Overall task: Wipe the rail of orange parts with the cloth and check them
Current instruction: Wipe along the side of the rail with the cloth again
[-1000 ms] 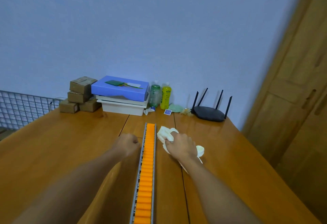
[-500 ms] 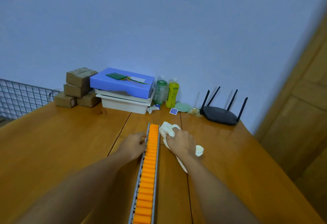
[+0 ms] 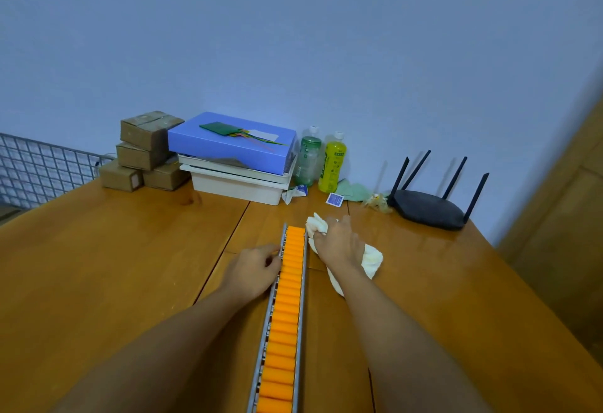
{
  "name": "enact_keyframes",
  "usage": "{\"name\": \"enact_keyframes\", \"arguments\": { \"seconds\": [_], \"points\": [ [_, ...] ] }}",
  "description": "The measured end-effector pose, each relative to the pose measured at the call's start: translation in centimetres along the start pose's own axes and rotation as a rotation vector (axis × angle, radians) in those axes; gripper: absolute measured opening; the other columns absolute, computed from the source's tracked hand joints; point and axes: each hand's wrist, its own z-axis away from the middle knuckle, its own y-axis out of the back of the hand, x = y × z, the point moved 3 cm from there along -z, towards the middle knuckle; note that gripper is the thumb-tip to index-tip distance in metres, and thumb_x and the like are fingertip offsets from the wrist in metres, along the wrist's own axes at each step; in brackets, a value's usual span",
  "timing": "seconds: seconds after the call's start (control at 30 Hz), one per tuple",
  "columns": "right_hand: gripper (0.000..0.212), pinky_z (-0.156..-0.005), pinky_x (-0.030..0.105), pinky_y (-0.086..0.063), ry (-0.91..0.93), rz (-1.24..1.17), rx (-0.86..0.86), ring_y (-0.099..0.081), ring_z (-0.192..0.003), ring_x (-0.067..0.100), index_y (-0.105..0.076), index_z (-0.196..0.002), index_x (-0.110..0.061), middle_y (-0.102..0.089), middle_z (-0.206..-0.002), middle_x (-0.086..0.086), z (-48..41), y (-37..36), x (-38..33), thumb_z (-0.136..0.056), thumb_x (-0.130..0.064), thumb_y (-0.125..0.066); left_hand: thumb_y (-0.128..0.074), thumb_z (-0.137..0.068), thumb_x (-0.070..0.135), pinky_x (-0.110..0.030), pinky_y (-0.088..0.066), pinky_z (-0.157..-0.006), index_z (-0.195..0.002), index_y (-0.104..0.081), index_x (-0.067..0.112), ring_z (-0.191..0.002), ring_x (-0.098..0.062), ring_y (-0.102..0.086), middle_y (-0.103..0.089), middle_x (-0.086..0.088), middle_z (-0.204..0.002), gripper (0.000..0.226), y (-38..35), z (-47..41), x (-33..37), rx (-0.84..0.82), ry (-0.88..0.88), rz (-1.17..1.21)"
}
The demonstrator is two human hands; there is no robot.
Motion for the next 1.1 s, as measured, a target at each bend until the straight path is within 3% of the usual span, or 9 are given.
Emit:
{"name": "enact_keyframes", "arguments": {
  "seconds": [0.3,0.47,0.63,0.93,1.1],
  "points": [
    [0.055,-0.092,0.047,-0.042,0.037,-0.067,-0.121,-0.055,-0.120,0.037,-0.047,-0.141,-0.024,-0.053,-0.138,0.011,-1.8,-3.2,-1.6,-0.104,-0.056,-0.022,-0.051,-0.104,0.033,-0.036,-0.058,-0.070,-0.136,-0.063,0.026,-0.078,-0.009,-0.067,-0.073,0.008,-0.090,0.035,-0.2,-0.5,-0.4,0.017,-0.050,0.030],
    [0.047,-0.098,0.043,-0.044,0.059,-0.084,-0.144,-0.052,-0.129,0.031,-0.049,-0.147,-0.026,-0.054,-0.147,0.006,-2.4,-3.3,-0.4,-0.105,-0.042,-0.037,-0.051,-0.104,0.034,-0.034,-0.059,-0.070,-0.136,-0.063,0.027,-0.081,-0.008,-0.067,-0.074,0.008,-0.097,0.035,-0.3,-0.6,-0.5,0.013,-0.043,0.045],
    [0.039,-0.088,0.039,-0.046,0.114,-0.122,-0.107,-0.058,-0.119,0.031,-0.058,-0.138,-0.028,-0.062,-0.137,0.004,-1.8,-3.3,-0.1,-0.103,-0.038,-0.046,-0.052,-0.104,0.032,-0.028,-0.055,-0.068,-0.138,-0.062,0.026,-0.082,-0.008,-0.067,-0.073,0.009,-0.098,0.036,-0.5,-0.7,-0.8,0.012,-0.029,0.069],
    [0.039,-0.084,0.035,-0.043,0.168,-0.109,-0.087,-0.058,-0.118,0.025,-0.060,-0.137,-0.026,-0.061,-0.138,-0.003,-0.2,-3.2,0.3,-0.103,-0.038,-0.046,-0.054,-0.104,0.030,-0.018,-0.046,-0.072,-0.142,-0.060,0.026,-0.097,-0.006,-0.061,-0.073,0.005,-0.121,0.039,-0.8,-1.1,-1.5,0.032,-0.009,0.063],
    [0.039,-0.084,0.034,-0.044,0.198,-0.111,-0.090,-0.059,-0.117,0.024,-0.061,-0.137,-0.027,-0.062,-0.137,-0.004,1.3,-2.8,0.5,-0.103,-0.038,-0.046,-0.055,-0.104,0.031,-0.022,-0.047,-0.076,-0.142,-0.060,0.024,-0.103,-0.006,-0.060,-0.070,0.005,-0.131,0.039,-0.8,-1.1,-1.5,0.043,-0.006,0.058]
  ]
}}
